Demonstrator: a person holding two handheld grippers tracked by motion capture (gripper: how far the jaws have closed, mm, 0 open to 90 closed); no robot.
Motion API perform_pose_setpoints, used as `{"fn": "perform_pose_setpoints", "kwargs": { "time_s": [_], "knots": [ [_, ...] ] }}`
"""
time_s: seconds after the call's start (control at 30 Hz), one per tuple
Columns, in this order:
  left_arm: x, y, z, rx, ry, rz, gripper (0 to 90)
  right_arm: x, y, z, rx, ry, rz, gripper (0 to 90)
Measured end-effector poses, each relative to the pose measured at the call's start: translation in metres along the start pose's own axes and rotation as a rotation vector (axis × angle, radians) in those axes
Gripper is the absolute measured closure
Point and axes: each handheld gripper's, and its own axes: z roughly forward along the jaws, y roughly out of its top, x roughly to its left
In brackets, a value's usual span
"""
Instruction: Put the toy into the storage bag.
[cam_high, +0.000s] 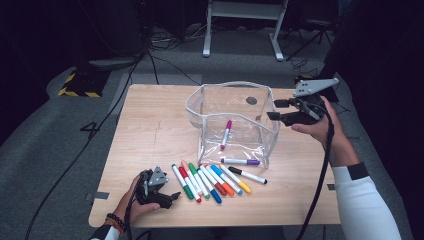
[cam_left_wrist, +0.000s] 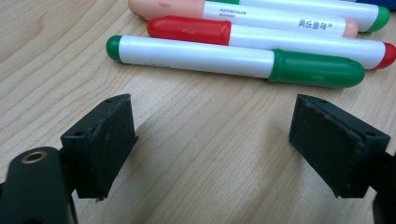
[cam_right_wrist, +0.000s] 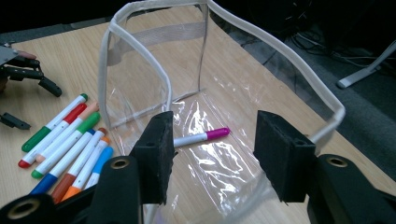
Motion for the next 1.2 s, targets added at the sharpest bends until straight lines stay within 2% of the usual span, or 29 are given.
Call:
{"fn": "perform_pose_setpoints", "kwargs": {
  "time_s": [0.1, 0.13, 0.17, 0.2, 0.27, 0.37, 0.4, 0.47, 0.5, 0.53, 0.57, 0.63, 0.67, 0.8, 0.83, 0.87, 0.9, 0.93, 0.97, 1.0, 1.03, 1.07, 1.13, 1.2],
  "knots": [
    [0.0, 0.0, 0.0, 0.0, 0.0, 0.0, 14.7, 0.003, -0.013, -0.015, -0.024, -0.016, 0.001, 45.9],
    [0.0, 0.0, 0.0, 0.0, 0.0, 0.0, 14.7, 0.003, -0.013, -0.015, -0.024, -0.016, 0.001, 45.9],
    [0.0, 0.0, 0.0, 0.0, 0.0, 0.0, 14.7, 0.005, -0.023, -0.023, -0.03, -0.036, 0.006, 45.5],
    [0.0, 0.0, 0.0, 0.0, 0.0, 0.0, 14.7, 0.005, -0.023, -0.023, -0.03, -0.036, 0.006, 45.5],
    [0.0, 0.0, 0.0, 0.0, 0.0, 0.0, 14.7, 0.011, -0.037, -0.034, -0.044, -0.05, 0.002, 45.1],
    [0.0, 0.0, 0.0, 0.0, 0.001, -0.001, 14.7, 0.015, -0.048, -0.038, -0.052, -0.045, 0.006, 45.0],
    [0.0, 0.0, 0.0, 0.0, 0.001, -0.001, 14.7, 0.02, -0.06, -0.041, -0.049, -0.053, -0.004, 45.1],
    [0.0, 0.0, 0.0, 0.0, 0.001, -0.001, 14.8, 0.022, -0.066, -0.042, -0.05, -0.045, 0.002, 45.1],
    [0.0, 0.0, 0.0, 0.0, 0.001, -0.001, 14.7, 0.026, -0.078, -0.043, -0.051, -0.043, 0.006, 45.2],
    [0.0, 0.0, 0.0, 0.0, 0.001, -0.001, 14.7, 0.026, -0.078, -0.043, -0.051, -0.043, 0.006, 45.2],
    [0.0, 0.0, 0.0, 0.0, 0.001, -0.001, 14.8, 0.031, -0.09, -0.041, -0.047, -0.037, 0.012, 45.4],
    [0.0, 0.0, 0.0, 0.0, 0.001, -0.002, 14.7, 0.036, -0.1, -0.038, -0.038, -0.041, 0.004, 45.6],
    [0.0, 0.0, 0.0, 0.0, 0.001, -0.001, 14.7, 0.038, -0.105, -0.036, -0.043, -0.028, 0.011, 45.7],
    [0.0, 0.0, 0.0, 0.0, 0.001, -0.001, 14.7, 0.046, -0.119, -0.028, -0.034, -0.035, 0.018, 46.6],
    [0.0, 0.0, 0.0, 0.0, 0.001, -0.001, 14.7, 0.051, -0.127, -0.02, -0.025, -0.024, 0.022, 46.7],
    [0.0, 0.0, 0.0, 0.0, 0.001, -0.001, 14.7, 0.051, -0.127, -0.02, -0.025, -0.024, 0.022, 46.7],
    [0.0, 0.0, 0.0, 0.0, 0.001, -0.002, 14.7, 0.057, -0.134, -0.011, -0.014, -0.005, 0.024, 46.9],
    [0.0, 0.0, 0.0, 0.0, 0.001, -0.002, 14.7, 0.057, -0.134, -0.011, -0.014, -0.005, 0.024, 46.9],
    [0.0, 0.0, 0.0, 0.0, 0.001, -0.001, 14.7, 0.063, -0.139, 0.0, -0.006, 0.01, 0.023, 47.4],
    [0.0, 0.0, 0.0, 0.0, 0.001, -0.001, 14.7, 0.063, -0.139, 0.0, -0.006, 0.01, 0.023, 47.4],
    [0.0, 0.0, 0.0, 0.0, 0.001, -0.001, 14.8, 0.07, -0.144, 0.01, -0.004, 0.03, 0.021, 49.7],
    [0.0, 0.0, 0.0, 0.0, 0.001, -0.001, 14.7, 0.07, -0.144, 0.01, -0.004, 0.03, 0.021, 49.7],
    [0.0, 0.0, 0.0, 0.0, 0.001, -0.001, 14.7, 0.08, -0.15, 0.031, 0.002, 0.061, 0.02, 52.5],
    [0.0, 0.0, 0.0, 0.0, 0.001, -0.001, 14.7, 0.086, -0.153, 0.046, 0.021, 0.067, 0.004, 56.1]
  ]
}}
